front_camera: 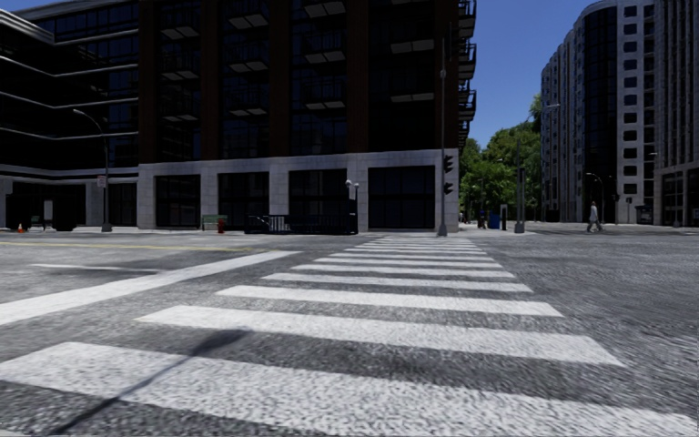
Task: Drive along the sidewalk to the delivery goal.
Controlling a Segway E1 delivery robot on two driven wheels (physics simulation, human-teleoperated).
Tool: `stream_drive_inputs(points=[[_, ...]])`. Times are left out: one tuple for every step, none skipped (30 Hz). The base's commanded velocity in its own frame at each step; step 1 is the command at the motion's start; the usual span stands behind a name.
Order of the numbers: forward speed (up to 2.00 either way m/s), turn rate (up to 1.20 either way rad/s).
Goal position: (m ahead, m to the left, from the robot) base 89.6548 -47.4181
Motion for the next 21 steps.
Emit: stream_drive_inputs(points=[[1.98, -0.21], [1.98, -0.22], [1.98, -0.25], [1.98, -0.3], [1.98, -0.3], [1.98, -0.34], [1.98, -0.35], [1.98, -0.36], [1.98, -0.36], [1.98, -0.38], [1.98, -0.39], [1.98, -0.4], [1.98, -0.4], [1.98, -0.41], [1.98, -0.41], [1.98, -0.41], [1.98, -0.41], [1.98, -0.27], [1.98, -0.05], [1.98, -0.05], [1.98, 0.0]])
